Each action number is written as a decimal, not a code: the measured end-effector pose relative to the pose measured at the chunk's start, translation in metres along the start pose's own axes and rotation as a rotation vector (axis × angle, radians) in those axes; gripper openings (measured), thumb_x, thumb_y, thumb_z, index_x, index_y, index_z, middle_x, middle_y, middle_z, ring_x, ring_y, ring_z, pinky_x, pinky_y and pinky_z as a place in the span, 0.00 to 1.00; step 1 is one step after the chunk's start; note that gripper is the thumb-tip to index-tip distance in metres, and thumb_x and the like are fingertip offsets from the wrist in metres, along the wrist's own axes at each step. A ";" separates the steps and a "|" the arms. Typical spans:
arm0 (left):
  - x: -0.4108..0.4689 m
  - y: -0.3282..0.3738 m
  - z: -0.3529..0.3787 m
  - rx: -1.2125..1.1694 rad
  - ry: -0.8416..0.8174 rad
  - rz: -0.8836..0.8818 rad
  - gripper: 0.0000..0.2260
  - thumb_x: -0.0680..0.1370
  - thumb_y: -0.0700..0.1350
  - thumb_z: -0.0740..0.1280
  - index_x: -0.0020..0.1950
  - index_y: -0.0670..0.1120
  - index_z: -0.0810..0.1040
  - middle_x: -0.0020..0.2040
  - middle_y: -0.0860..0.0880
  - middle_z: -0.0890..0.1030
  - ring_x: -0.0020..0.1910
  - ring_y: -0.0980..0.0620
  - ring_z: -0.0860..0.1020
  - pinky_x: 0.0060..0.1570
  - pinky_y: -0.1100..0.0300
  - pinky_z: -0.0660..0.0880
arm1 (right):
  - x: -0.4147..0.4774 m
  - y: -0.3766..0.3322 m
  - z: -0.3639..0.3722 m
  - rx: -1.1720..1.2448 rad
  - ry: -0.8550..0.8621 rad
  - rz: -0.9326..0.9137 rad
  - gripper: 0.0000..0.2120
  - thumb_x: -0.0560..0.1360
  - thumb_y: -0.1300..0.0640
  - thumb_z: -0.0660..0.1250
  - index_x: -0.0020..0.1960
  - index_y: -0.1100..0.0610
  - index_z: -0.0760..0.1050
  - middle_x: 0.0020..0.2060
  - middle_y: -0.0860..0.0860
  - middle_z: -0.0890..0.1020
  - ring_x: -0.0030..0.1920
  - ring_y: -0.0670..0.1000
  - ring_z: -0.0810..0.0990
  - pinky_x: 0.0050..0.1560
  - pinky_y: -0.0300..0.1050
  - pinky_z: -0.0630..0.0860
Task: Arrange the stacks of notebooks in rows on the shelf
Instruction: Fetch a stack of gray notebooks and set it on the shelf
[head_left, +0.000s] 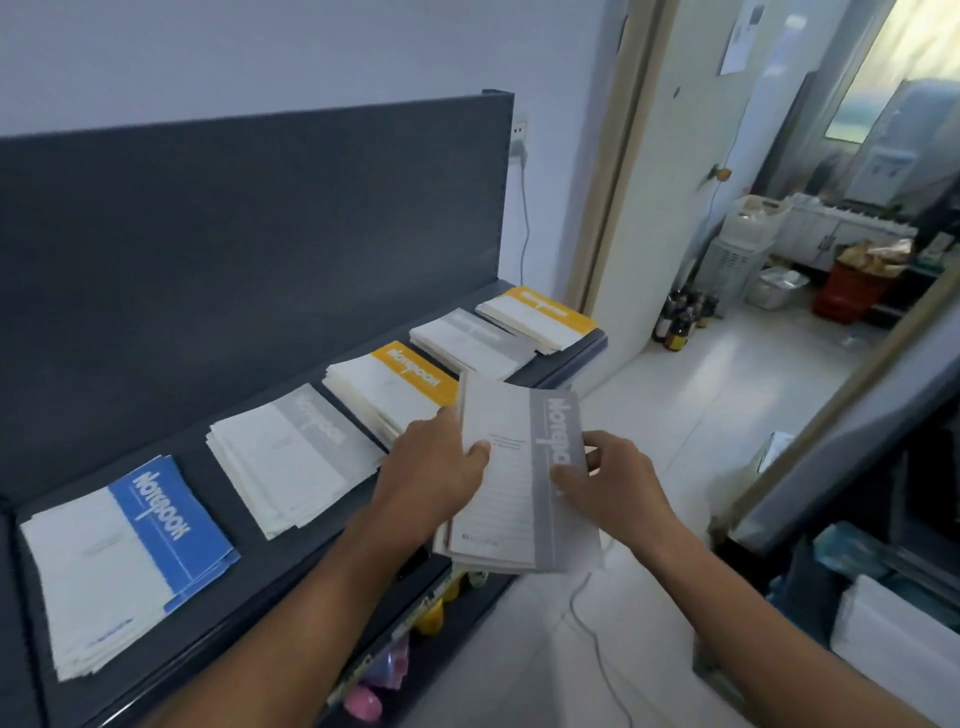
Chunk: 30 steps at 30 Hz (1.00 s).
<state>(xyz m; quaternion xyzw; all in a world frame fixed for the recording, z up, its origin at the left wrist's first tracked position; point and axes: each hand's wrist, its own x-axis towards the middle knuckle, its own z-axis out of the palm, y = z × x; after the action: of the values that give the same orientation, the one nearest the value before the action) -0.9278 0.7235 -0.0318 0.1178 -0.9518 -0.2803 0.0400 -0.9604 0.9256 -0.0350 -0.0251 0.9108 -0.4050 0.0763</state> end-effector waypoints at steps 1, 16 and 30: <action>0.009 0.004 0.003 -0.009 0.003 -0.007 0.18 0.79 0.58 0.63 0.62 0.47 0.73 0.55 0.48 0.81 0.52 0.45 0.79 0.51 0.48 0.78 | 0.013 0.002 -0.004 0.001 -0.003 -0.010 0.12 0.73 0.53 0.68 0.57 0.49 0.79 0.42 0.45 0.85 0.44 0.48 0.83 0.44 0.48 0.81; 0.187 0.029 0.049 0.002 0.107 -0.125 0.12 0.79 0.54 0.63 0.53 0.46 0.72 0.46 0.48 0.79 0.41 0.49 0.77 0.36 0.55 0.73 | 0.228 0.004 -0.021 -0.122 -0.065 -0.100 0.08 0.72 0.51 0.69 0.51 0.48 0.77 0.43 0.45 0.82 0.45 0.50 0.81 0.47 0.52 0.81; 0.257 0.014 0.065 -0.053 0.333 -0.500 0.14 0.78 0.55 0.68 0.54 0.44 0.76 0.41 0.49 0.78 0.37 0.52 0.76 0.32 0.57 0.74 | 0.370 -0.032 0.028 -0.248 -0.254 -0.296 0.24 0.71 0.50 0.69 0.65 0.52 0.73 0.49 0.49 0.82 0.47 0.52 0.81 0.40 0.46 0.74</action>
<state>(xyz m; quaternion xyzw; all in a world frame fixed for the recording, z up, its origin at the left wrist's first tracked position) -1.1889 0.7055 -0.0764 0.3916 -0.8661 -0.2829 0.1284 -1.3221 0.8437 -0.0733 -0.2184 0.9231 -0.2902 0.1264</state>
